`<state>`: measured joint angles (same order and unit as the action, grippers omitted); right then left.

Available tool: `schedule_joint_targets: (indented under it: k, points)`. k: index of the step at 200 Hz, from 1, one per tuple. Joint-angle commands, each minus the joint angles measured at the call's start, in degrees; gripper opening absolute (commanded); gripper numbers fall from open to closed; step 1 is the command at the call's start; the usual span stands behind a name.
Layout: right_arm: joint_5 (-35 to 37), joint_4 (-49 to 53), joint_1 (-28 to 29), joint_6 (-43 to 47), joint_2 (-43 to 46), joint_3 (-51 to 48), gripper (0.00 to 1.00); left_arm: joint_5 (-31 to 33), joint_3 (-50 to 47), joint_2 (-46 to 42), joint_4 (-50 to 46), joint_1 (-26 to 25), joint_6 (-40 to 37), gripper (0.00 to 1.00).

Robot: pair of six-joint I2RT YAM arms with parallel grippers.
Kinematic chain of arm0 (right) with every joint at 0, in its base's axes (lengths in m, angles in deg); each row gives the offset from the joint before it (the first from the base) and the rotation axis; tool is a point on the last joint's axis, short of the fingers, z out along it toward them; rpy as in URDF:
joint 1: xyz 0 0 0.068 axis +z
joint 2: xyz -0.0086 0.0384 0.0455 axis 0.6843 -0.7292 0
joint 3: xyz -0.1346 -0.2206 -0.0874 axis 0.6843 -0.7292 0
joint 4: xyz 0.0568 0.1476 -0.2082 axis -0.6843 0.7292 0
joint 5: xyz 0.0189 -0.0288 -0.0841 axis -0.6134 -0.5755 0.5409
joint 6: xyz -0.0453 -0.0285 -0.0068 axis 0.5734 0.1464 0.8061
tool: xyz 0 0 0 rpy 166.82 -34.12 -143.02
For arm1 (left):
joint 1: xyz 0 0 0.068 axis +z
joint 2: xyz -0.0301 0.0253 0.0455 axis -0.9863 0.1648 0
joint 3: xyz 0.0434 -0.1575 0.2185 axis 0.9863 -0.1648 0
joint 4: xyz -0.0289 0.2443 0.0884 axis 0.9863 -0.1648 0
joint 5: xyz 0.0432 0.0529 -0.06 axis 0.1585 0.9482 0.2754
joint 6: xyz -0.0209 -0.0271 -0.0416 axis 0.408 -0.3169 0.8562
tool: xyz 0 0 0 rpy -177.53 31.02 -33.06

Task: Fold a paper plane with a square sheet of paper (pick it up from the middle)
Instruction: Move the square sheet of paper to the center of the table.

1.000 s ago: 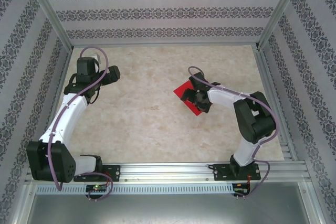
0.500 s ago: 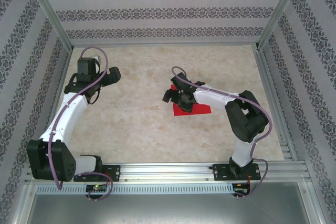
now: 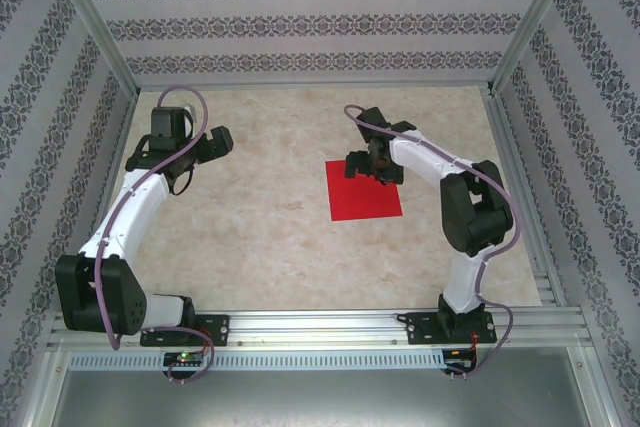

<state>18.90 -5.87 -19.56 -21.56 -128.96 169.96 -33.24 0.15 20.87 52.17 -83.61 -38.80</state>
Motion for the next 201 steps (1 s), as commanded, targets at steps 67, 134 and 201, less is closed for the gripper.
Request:
schedule_joint_targets:
  k: [67, 134, 201]
  points:
    - [-2.57, 2.24, 4.67, 1.76, -9.38, 4.41, 0.98, -0.58, 1.66, 0.82, -0.84, -0.42, 0.23, 1.0]
    - [-4.26, 3.56, 13.8, -0.07, -8.61, -0.95, 0.98, -0.19, 1.77, 1.15, -1.28, -0.38, 0.29, 1.0]
    - [1.9, 5.88, 12.46, -7.05, -1.09, 2.68, 0.98, 0.1, 2.23, 1.33, -2.22, -0.42, 1.47, 1.0]
